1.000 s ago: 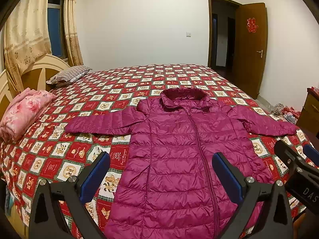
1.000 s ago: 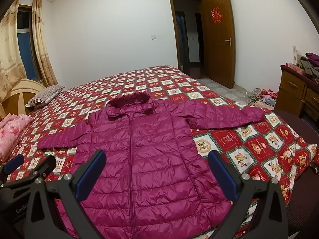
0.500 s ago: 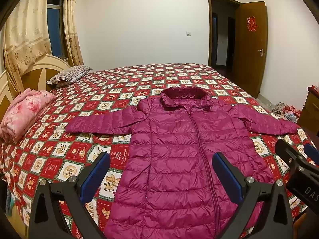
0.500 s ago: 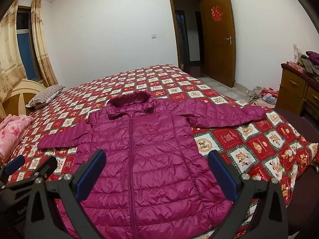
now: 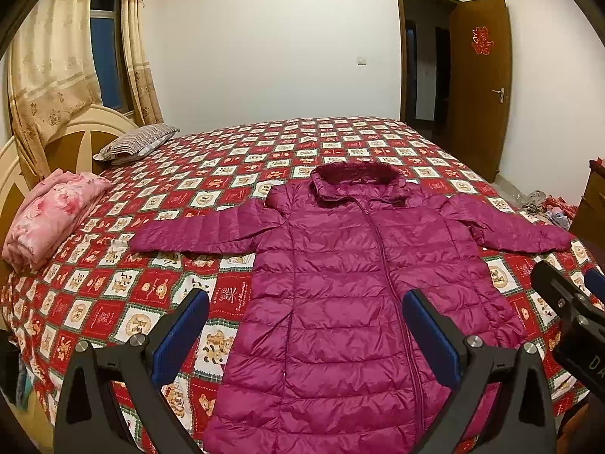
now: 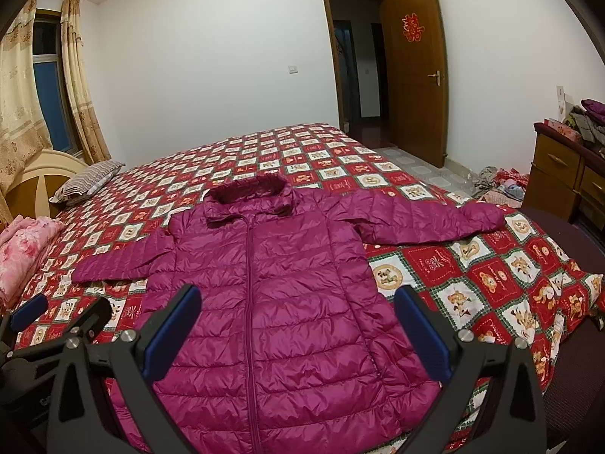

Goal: Fold large clothes

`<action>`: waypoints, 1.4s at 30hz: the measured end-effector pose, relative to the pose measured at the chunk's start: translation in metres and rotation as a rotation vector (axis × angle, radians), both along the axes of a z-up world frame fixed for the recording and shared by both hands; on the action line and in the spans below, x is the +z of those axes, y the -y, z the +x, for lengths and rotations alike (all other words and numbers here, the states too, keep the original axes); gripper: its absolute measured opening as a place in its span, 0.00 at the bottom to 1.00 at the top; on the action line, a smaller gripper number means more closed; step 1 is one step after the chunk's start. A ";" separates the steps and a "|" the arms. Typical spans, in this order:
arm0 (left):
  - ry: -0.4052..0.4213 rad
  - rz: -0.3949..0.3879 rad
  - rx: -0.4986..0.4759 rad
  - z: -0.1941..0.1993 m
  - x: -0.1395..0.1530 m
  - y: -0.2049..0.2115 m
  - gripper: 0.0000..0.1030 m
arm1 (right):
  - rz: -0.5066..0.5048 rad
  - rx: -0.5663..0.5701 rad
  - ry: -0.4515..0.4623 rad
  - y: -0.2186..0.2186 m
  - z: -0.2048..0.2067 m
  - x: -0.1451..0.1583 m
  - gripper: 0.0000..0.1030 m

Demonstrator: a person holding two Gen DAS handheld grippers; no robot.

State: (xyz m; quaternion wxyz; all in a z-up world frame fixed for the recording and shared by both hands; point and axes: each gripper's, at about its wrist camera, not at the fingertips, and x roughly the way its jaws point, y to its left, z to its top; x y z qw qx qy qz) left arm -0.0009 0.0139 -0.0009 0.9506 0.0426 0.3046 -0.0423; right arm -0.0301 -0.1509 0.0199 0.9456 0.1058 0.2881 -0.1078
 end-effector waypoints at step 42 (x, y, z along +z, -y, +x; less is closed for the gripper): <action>-0.074 -0.034 0.030 0.155 -0.028 -0.007 0.99 | 0.051 -0.228 -0.071 0.137 0.073 -0.025 1.00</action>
